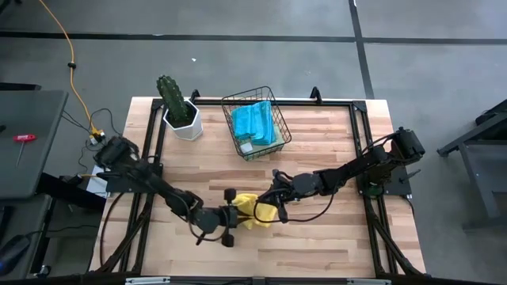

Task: Fold microfiber towels
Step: Fold the yellow microfiber cloth

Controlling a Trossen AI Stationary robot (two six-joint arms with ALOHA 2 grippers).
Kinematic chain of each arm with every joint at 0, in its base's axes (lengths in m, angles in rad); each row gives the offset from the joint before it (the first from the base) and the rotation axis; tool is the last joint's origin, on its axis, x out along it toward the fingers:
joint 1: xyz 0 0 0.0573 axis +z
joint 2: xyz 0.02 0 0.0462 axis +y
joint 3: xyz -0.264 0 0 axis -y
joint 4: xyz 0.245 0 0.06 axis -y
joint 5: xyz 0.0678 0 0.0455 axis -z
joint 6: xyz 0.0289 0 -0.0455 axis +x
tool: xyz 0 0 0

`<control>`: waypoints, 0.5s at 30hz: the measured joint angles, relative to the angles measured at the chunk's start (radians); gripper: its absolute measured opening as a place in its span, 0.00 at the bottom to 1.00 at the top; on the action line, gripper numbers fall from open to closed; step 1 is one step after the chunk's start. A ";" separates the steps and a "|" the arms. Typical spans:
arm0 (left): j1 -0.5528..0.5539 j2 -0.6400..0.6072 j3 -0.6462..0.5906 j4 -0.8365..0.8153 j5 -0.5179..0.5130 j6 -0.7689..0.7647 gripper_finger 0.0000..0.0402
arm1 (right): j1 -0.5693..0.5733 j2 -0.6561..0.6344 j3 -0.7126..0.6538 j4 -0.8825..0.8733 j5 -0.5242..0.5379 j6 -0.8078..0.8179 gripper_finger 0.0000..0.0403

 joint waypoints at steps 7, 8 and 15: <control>-0.028 -0.259 0.001 -0.459 0.100 -0.229 0.00 | 0.000 0.000 0.000 -0.034 0.035 -0.001 0.00; -0.036 -0.285 0.001 -0.511 0.102 -0.264 0.00 | 0.000 0.000 0.000 -0.035 0.035 -0.001 0.00; -0.076 -0.332 0.001 -0.759 0.108 -0.419 0.00 | 0.000 0.015 0.000 -0.073 0.023 0.001 0.02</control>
